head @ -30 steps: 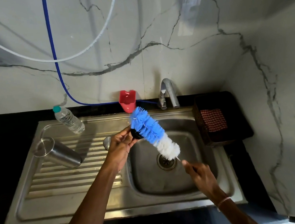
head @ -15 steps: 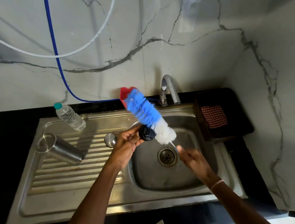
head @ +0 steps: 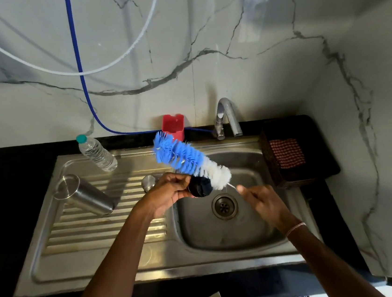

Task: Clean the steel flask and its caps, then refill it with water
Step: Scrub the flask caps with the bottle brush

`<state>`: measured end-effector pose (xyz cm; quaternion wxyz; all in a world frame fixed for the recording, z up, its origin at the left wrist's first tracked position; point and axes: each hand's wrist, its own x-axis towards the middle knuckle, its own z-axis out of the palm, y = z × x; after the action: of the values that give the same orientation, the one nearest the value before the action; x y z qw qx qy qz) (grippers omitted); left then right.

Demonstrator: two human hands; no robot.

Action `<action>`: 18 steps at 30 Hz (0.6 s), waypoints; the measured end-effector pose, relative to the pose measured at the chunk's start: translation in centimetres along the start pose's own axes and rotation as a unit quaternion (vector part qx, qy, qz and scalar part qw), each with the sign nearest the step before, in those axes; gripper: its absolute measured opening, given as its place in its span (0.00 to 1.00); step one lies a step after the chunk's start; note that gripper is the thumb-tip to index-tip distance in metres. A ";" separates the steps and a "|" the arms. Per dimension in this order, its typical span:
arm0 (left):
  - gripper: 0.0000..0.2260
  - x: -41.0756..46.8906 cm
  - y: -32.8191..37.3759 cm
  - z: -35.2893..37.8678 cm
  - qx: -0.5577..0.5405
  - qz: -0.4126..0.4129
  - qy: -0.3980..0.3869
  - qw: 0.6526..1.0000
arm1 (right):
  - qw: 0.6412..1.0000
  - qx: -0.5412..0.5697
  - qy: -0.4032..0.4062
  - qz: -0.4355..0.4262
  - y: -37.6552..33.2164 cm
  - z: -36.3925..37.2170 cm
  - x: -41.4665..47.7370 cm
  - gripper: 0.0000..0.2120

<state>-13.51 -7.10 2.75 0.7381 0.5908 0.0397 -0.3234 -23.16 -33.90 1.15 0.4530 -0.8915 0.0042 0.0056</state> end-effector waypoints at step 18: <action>0.09 0.8 1.2 1.1 -0.230 0.007 0.316 0.920 | 0.983 -0.146 0.110 -0.008 1.7 4.1 -2.2 0.19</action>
<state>-12.63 -8.34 3.72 0.8051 0.4765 0.3397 -0.0966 -25.39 -31.53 -2.59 0.3147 -0.9432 0.0465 -0.0956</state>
